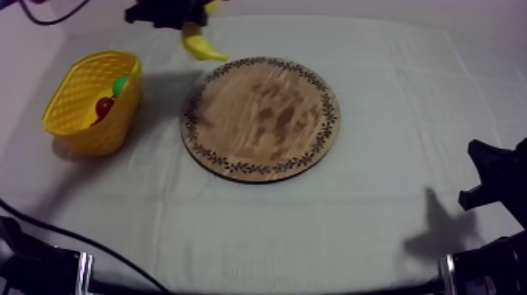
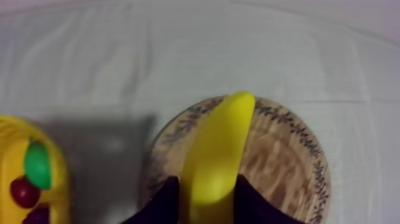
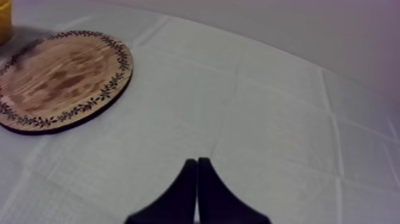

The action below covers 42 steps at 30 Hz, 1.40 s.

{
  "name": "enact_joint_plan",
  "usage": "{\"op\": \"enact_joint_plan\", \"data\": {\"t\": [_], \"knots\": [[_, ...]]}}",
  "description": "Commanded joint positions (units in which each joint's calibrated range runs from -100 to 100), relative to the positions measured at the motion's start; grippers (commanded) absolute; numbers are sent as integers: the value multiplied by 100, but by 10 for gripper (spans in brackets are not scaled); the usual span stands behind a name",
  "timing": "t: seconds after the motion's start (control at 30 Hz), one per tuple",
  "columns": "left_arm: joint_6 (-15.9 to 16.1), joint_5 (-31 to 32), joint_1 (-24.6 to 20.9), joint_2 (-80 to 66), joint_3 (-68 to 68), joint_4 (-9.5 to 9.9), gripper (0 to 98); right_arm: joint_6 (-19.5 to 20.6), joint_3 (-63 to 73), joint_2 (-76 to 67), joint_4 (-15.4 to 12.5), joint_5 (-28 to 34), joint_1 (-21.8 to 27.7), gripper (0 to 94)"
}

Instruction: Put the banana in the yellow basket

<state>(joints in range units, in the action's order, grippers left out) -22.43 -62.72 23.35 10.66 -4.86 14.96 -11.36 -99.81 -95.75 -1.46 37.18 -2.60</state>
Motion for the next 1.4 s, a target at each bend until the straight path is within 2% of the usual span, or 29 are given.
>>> {"op": "enact_joint_plan", "data": {"t": [0.0, 0.23, 0.4, 0.73, 1.07, 1.37], "knots": [[27, -191, -117, -662, -548, 5, 304, 0, 3, 0, 2, 0, 0, 3], [180, -453, -679, -1292, -831, 53, 301, 0, 3, 0, 2, 0, 0, 3], [485, -352, -1257, -1337, -568, 8, 281, 0, 3, 0, 2, 0, 0, 3], [1340, 568, -2170, -1051, -622, -42, 288, 0, 3, 0, 2, 0, 0, 3], [2147, 516, -2489, -779, -1203, -160, 301, 0, 3, 0, 2, 0, 0, 3], [2386, 352, -2469, -572, -1731, -208, 290, 0, 3, 0, 2, 0, 0, 3]]}}
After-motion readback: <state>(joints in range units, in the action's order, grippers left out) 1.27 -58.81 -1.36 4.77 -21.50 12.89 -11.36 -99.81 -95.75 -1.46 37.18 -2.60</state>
